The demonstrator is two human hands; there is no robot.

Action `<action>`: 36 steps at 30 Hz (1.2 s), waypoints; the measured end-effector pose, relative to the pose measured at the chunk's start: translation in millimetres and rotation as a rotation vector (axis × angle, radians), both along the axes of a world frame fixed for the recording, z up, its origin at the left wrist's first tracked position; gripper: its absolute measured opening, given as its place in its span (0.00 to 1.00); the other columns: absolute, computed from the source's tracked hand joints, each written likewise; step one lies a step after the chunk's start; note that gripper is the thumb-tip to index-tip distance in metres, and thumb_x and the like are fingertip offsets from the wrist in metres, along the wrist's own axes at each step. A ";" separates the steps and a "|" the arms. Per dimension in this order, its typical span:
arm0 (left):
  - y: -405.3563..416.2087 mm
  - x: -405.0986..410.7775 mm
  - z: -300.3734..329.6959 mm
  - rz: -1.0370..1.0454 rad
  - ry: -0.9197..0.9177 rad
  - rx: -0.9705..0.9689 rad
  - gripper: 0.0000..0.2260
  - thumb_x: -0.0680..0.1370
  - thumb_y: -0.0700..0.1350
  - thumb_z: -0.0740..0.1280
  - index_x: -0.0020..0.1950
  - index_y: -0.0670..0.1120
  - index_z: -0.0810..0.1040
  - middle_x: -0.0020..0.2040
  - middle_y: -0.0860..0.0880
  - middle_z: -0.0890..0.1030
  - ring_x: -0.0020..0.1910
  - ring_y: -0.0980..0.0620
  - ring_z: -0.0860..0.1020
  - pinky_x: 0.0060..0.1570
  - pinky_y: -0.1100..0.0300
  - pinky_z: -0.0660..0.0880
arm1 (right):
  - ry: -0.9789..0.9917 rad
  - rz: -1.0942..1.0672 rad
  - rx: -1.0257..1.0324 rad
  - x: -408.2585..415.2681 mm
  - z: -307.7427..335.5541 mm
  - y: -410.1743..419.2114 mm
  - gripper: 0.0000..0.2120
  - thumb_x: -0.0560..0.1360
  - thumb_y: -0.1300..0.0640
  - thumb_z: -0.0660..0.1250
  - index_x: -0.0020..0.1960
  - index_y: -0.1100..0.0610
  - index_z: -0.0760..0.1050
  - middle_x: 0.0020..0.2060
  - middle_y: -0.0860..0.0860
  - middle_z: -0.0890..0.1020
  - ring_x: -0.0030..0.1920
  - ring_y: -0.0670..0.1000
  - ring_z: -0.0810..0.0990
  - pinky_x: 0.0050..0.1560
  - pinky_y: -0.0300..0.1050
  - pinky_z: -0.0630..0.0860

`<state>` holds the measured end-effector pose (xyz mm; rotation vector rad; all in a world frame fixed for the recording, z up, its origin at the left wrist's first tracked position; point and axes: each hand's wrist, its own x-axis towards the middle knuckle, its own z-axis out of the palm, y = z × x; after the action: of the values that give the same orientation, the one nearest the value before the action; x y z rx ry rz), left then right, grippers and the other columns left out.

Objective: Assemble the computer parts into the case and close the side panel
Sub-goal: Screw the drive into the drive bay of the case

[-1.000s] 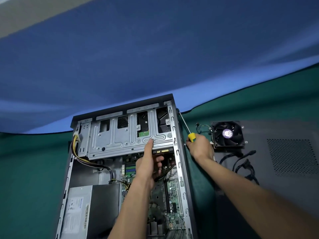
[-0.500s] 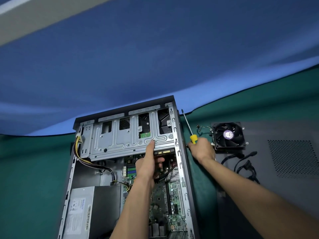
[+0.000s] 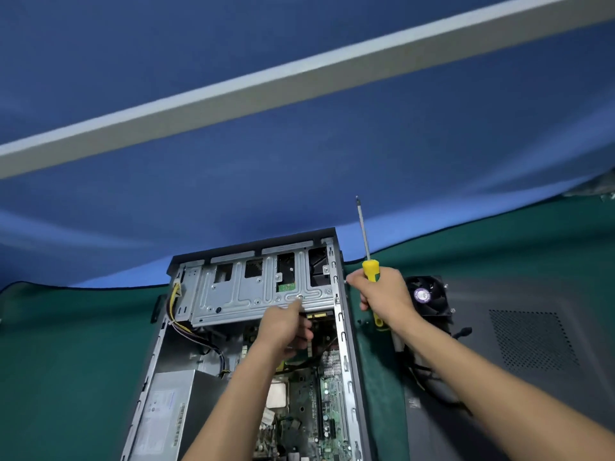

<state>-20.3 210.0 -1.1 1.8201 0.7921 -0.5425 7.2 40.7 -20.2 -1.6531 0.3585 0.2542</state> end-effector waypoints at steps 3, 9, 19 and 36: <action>-3.5 8.3 25.3 -0.131 -0.144 0.031 0.13 0.82 0.42 0.54 0.43 0.42 0.75 0.32 0.47 0.80 0.25 0.51 0.73 0.25 0.67 0.62 | -0.053 0.127 0.078 -3.3 25.6 10.4 0.09 0.75 0.64 0.68 0.36 0.58 0.77 0.20 0.48 0.71 0.20 0.46 0.70 0.26 0.37 0.71; -14.2 11.5 58.3 -0.288 -0.323 -0.060 0.17 0.83 0.43 0.51 0.42 0.42 0.75 0.31 0.46 0.81 0.20 0.54 0.69 0.20 0.68 0.59 | -0.135 0.224 0.122 -5.0 48.5 26.3 0.10 0.76 0.63 0.66 0.35 0.60 0.75 0.19 0.48 0.70 0.21 0.46 0.70 0.28 0.36 0.70; -3.6 6.2 72.7 0.178 -0.413 -0.598 0.11 0.80 0.41 0.61 0.40 0.39 0.76 0.28 0.47 0.78 0.21 0.56 0.73 0.18 0.66 0.68 | -0.005 0.376 0.258 -1.8 63.2 28.9 0.05 0.79 0.58 0.61 0.45 0.58 0.69 0.25 0.51 0.75 0.25 0.49 0.73 0.28 0.41 0.71; 31.3 5.5 72.4 0.723 -0.459 -0.937 0.09 0.80 0.40 0.58 0.46 0.38 0.76 0.40 0.39 0.84 0.39 0.44 0.84 0.49 0.50 0.76 | -0.381 0.646 -0.586 -10.3 65.2 2.4 0.20 0.71 0.30 0.62 0.55 0.40 0.77 0.52 0.48 0.83 0.52 0.50 0.80 0.54 0.48 0.76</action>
<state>-14.8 241.4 71.3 0.6667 0.6471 0.0223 -3.0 43.0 44.9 -2.3151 -0.4486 0.3211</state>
